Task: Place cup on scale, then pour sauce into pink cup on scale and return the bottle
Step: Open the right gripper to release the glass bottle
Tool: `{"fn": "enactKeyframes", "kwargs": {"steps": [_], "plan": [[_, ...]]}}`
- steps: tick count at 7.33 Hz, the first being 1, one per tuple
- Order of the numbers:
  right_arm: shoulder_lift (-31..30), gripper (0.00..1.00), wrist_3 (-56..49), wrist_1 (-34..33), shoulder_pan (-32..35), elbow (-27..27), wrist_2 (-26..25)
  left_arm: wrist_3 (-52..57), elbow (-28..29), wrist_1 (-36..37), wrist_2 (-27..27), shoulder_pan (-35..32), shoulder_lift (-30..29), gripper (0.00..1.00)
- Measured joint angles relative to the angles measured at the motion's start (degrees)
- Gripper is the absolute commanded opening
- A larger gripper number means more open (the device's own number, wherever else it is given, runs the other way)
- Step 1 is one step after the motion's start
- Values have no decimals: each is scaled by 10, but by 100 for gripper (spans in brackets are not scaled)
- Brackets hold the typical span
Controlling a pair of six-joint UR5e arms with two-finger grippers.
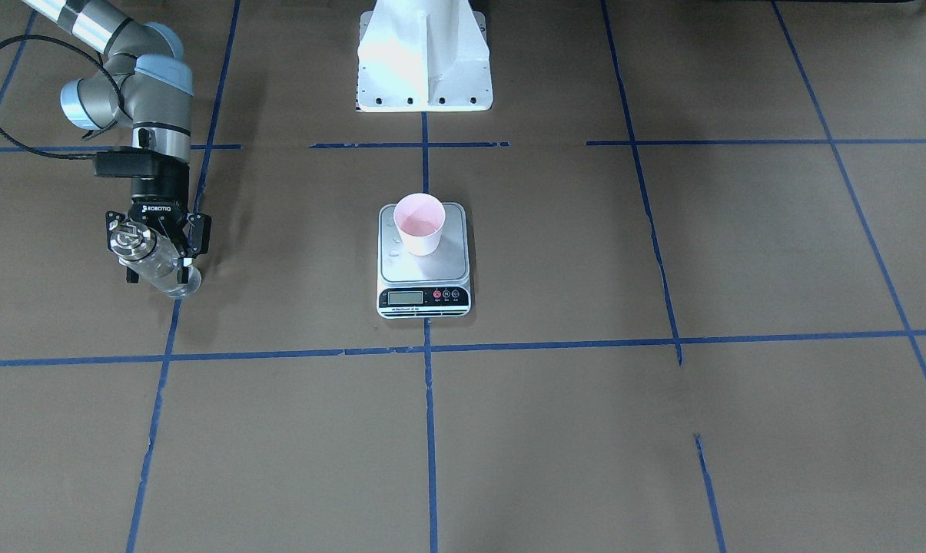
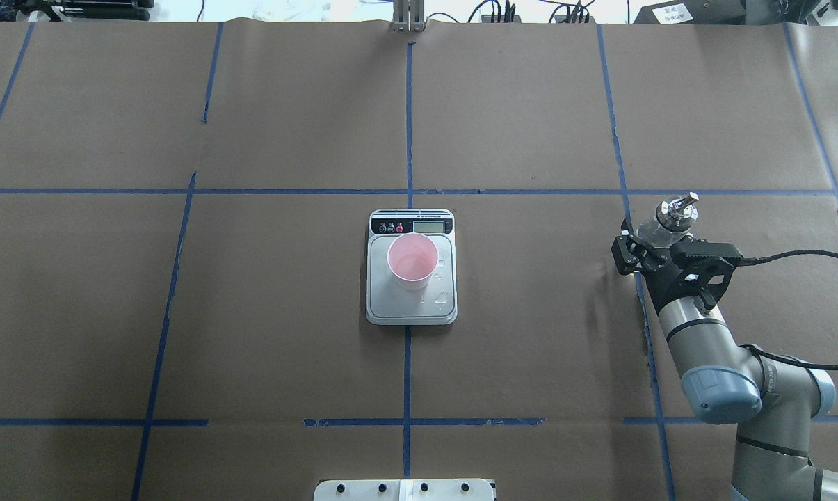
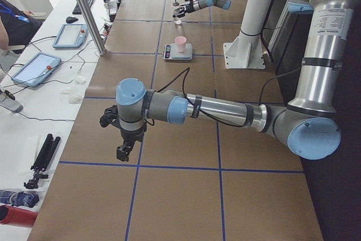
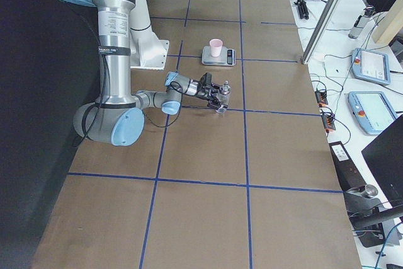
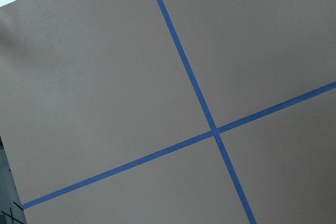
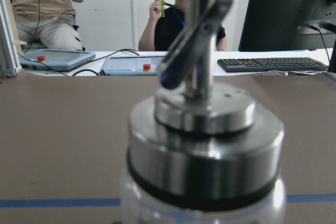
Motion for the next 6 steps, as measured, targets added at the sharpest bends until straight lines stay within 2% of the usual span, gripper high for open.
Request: {"fn": "enactKeyframes", "kwargs": {"steps": [4, 6], "plan": [[-7, 100, -1, 2, -7, 12, 0, 0, 0, 0, 1, 0, 0, 100], [-40, 100, 0, 2, -26, 40, -1, 0, -1, 0, 1, 0, 0, 100]]}}
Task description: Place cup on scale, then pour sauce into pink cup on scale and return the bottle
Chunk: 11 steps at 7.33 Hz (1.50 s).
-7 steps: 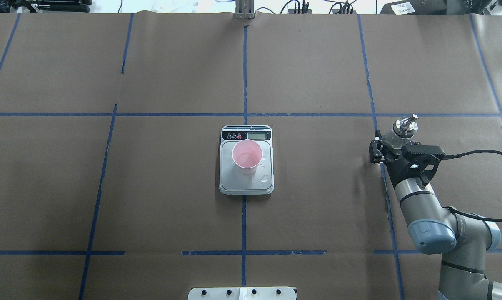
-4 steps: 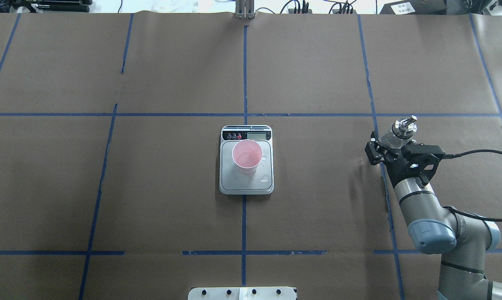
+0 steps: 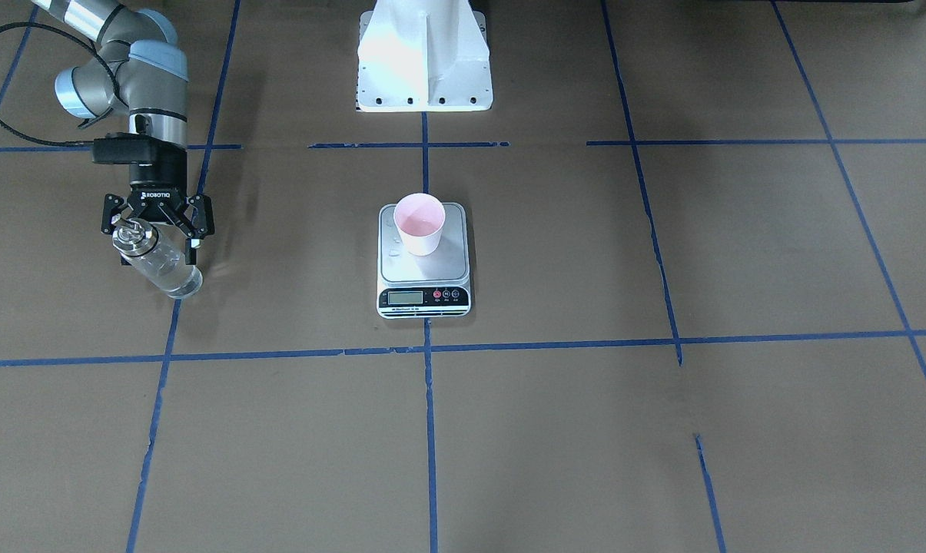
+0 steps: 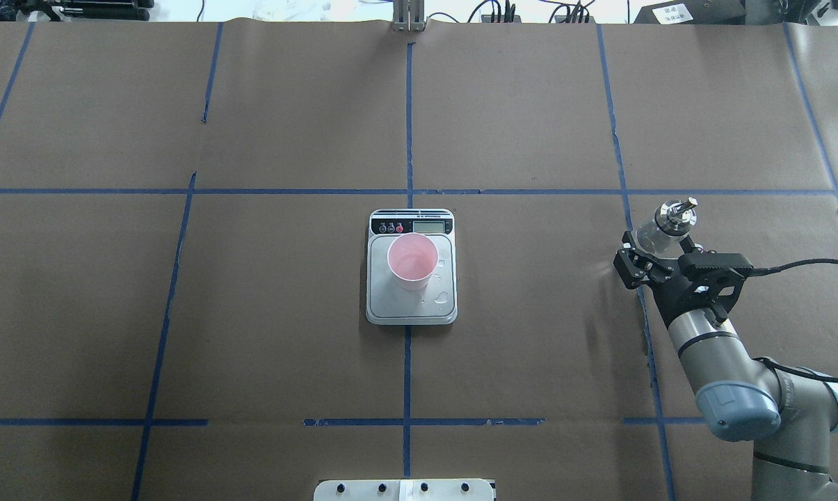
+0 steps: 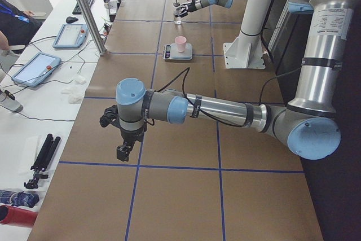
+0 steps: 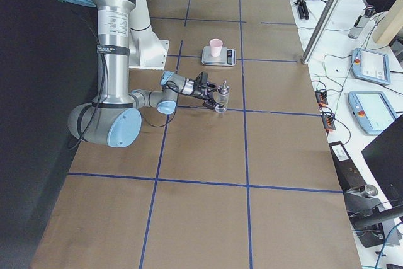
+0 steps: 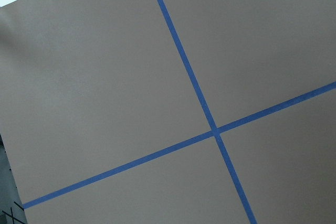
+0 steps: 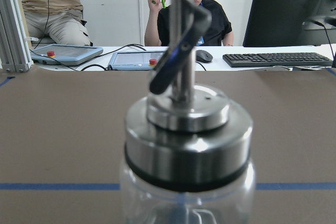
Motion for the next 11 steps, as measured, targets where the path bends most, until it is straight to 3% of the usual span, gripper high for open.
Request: {"fn": "enactKeyframes", "kwargs": {"steps": [3, 8, 11], "plan": [[-51, 100, 4, 1, -35, 47, -4, 0, -1, -1, 0, 0, 1, 100], [-159, 100, 2, -8, -90, 182, -41, 0, -11, -1, -1, 0, 6, 100], [-181, 100, -16, -97, -82, 299, -42, 0, -13, 0, -1, 0, 7, 100]]}}
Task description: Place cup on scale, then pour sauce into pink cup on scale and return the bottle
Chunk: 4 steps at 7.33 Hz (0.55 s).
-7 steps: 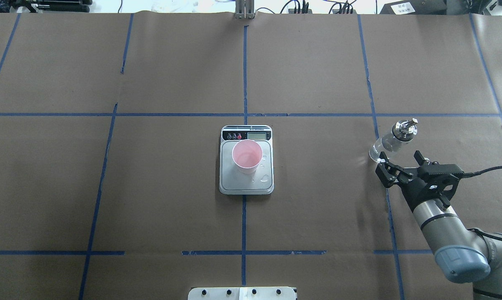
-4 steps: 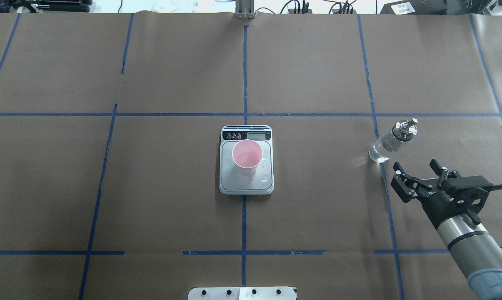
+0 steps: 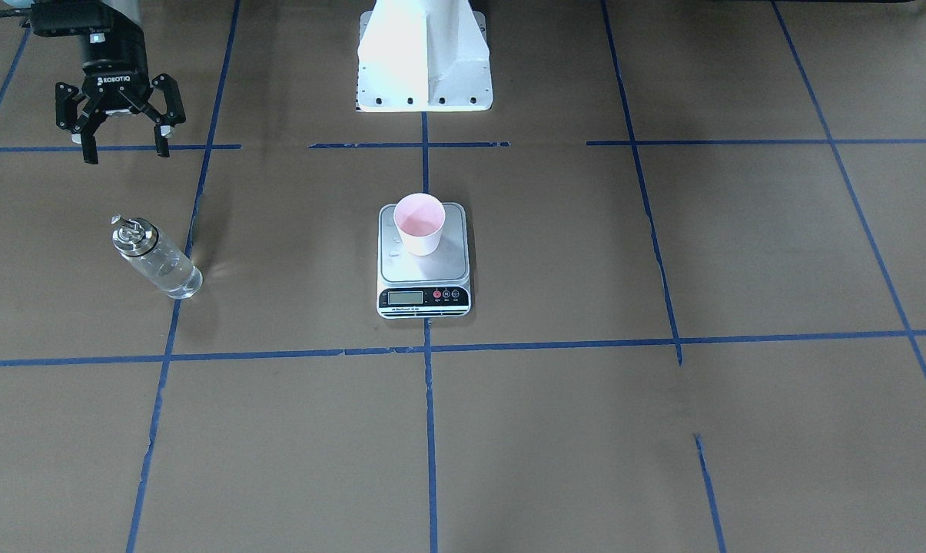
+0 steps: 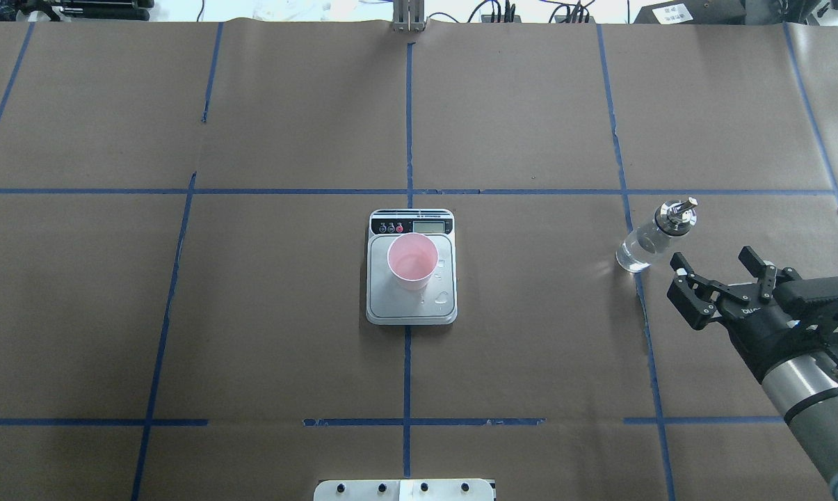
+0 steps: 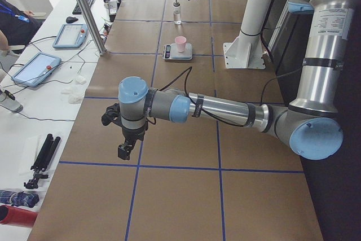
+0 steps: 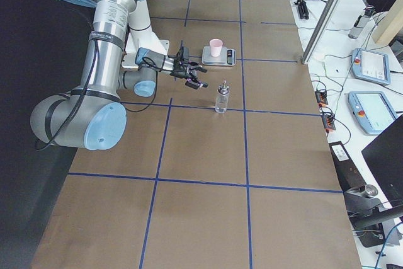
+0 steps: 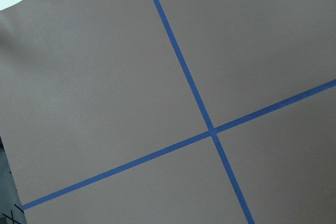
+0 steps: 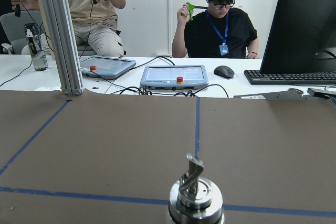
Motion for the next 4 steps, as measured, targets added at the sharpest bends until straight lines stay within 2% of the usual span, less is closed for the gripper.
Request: {"fn": "enactKeyframes", "kwargs": {"steps": [2, 3, 4], "plan": [[9, 100, -47, -27, 51, 29, 38, 0, 0, 0, 0, 0, 0, 100], [25, 100, -71, -32, 100, 32, 88, 0, 0, 0, 0, 0, 0, 100], [49, 100, -96, -42, 172, 31, 171, 0, 0, 0, 0, 0, 0, 100]]}}
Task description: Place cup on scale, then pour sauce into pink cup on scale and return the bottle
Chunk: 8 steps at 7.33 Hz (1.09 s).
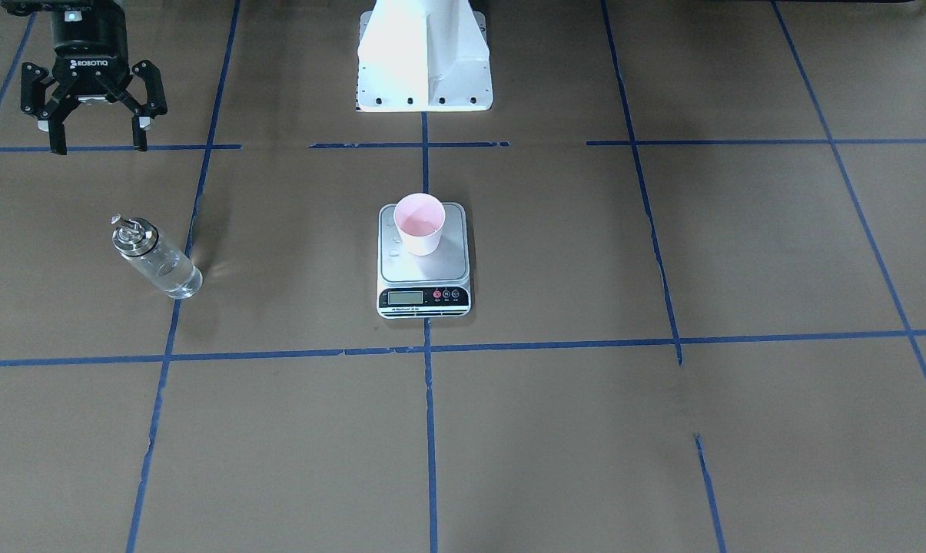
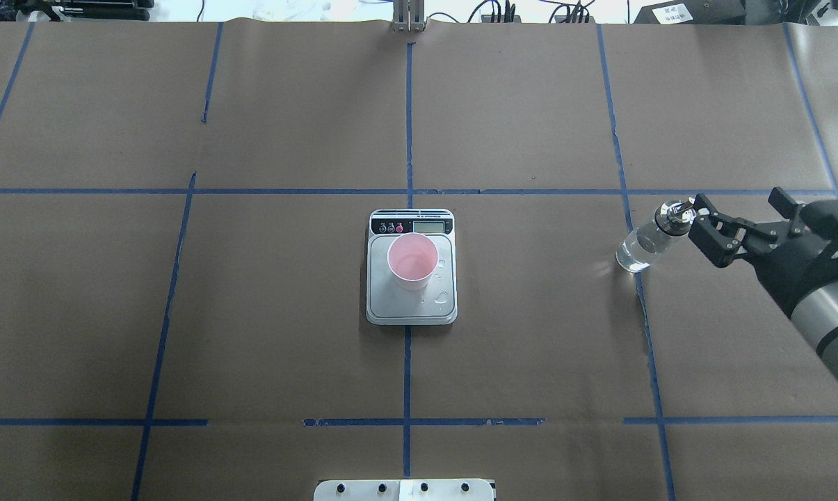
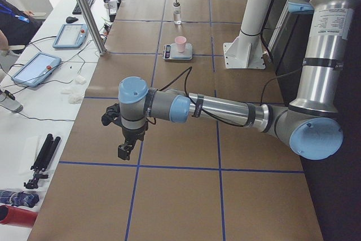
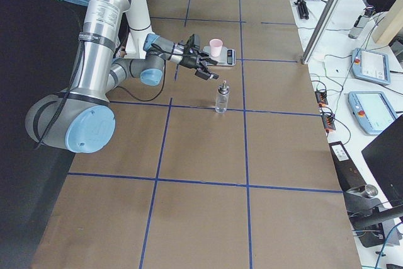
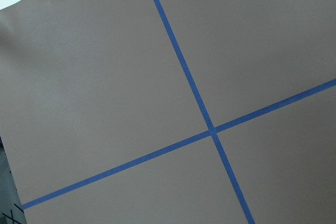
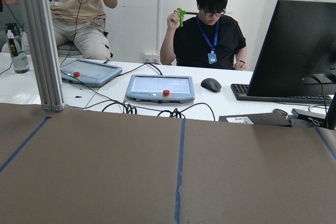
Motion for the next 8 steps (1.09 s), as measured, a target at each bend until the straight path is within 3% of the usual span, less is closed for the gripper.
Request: {"fn": "enactKeyframes", "kwargs": {"steps": [2, 5, 6, 8], "plan": [[71, 100, -54, -37, 171, -29, 211, 0, -1, 0, -1, 0, -2, 100], [179, 100, -153, -89, 417, -153, 566, 0, -1, 0, -2, 0, -5, 100], [196, 100, -210, -130, 468, -183, 647, 0, -1, 0, -3, 0, -6, 100], [202, 100, -357, -262, 533, -206, 750, 0, 0, 1, -4, 0, -6, 100]]}}
